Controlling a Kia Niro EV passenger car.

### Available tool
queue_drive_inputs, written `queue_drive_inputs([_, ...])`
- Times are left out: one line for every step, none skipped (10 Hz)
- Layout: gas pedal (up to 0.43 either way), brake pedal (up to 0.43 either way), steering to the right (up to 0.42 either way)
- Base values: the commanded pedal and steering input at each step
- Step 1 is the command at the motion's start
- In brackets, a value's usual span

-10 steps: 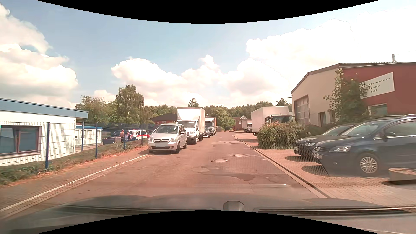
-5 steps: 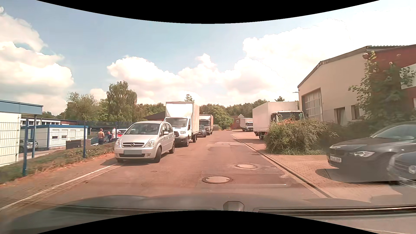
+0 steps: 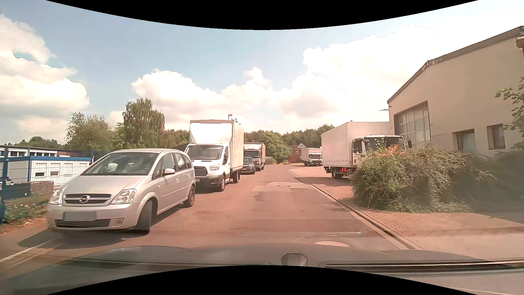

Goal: Follow the waypoints while adhering to traffic rules and regulations

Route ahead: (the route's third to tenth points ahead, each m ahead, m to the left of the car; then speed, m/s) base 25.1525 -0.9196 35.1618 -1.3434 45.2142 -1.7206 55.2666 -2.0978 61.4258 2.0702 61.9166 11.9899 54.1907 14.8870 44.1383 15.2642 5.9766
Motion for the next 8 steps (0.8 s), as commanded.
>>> queue_drive_inputs([0.059, 0.000, 0.004])
queue_drive_inputs([0.059, 0.000, -0.003])
queue_drive_inputs([0.059, 0.000, -0.006])
queue_drive_inputs([0.059, 0.000, -0.002])
queue_drive_inputs([0.059, 0.000, 0.009])
queue_drive_inputs([0.059, 0.000, 0.017])
queue_drive_inputs([0.059, 0.000, 0.018])
queue_drive_inputs([0.059, 0.000, 0.015])
